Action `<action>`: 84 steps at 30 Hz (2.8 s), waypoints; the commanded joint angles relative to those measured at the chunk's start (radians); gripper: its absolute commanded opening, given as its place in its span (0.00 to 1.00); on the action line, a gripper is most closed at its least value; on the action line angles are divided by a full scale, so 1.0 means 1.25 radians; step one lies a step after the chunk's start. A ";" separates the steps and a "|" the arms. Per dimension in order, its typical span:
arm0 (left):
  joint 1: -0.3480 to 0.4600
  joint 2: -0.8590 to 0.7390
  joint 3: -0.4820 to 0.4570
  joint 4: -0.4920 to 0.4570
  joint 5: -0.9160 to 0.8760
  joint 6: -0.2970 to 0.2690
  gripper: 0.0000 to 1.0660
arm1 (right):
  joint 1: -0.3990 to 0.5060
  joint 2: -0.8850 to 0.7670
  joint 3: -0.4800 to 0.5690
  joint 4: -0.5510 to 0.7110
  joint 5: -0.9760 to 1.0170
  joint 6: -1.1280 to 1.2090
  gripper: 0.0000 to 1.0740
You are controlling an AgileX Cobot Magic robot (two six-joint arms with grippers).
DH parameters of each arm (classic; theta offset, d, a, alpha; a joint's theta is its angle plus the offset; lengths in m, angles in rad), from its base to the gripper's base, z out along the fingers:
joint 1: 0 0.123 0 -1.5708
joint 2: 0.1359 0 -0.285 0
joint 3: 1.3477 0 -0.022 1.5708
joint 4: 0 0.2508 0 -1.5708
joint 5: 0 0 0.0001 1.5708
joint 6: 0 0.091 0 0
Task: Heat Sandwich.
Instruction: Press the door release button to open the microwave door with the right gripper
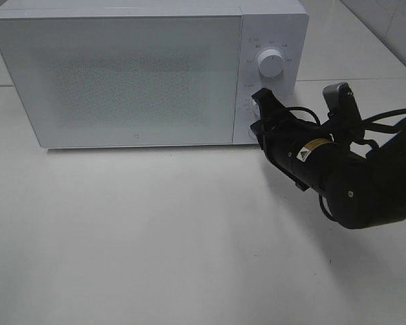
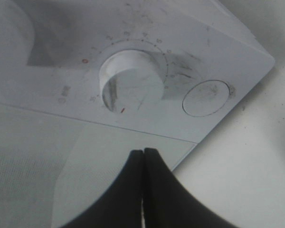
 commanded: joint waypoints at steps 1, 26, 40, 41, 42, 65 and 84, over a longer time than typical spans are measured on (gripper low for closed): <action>0.002 -0.004 0.002 -0.008 -0.009 -0.002 0.58 | 0.002 0.034 -0.045 0.032 -0.001 0.059 0.00; 0.002 -0.004 0.002 -0.008 -0.009 -0.002 0.58 | -0.004 0.184 -0.239 0.273 0.056 0.162 0.00; 0.002 -0.004 0.002 -0.008 -0.009 -0.002 0.58 | -0.050 0.184 -0.256 0.220 -0.082 0.175 0.00; 0.002 -0.004 0.002 -0.008 -0.009 -0.002 0.58 | -0.050 0.184 -0.256 0.220 -0.082 0.175 0.00; 0.002 -0.004 0.002 -0.008 -0.009 -0.002 0.58 | -0.050 0.184 -0.256 0.219 -0.090 0.178 0.00; 0.002 -0.004 0.002 -0.008 -0.009 -0.002 0.58 | -0.050 0.240 -0.302 0.162 -0.191 0.257 0.00; 0.002 -0.004 0.002 -0.008 -0.009 -0.002 0.58 | -0.050 0.226 -0.302 0.163 -0.170 0.225 0.00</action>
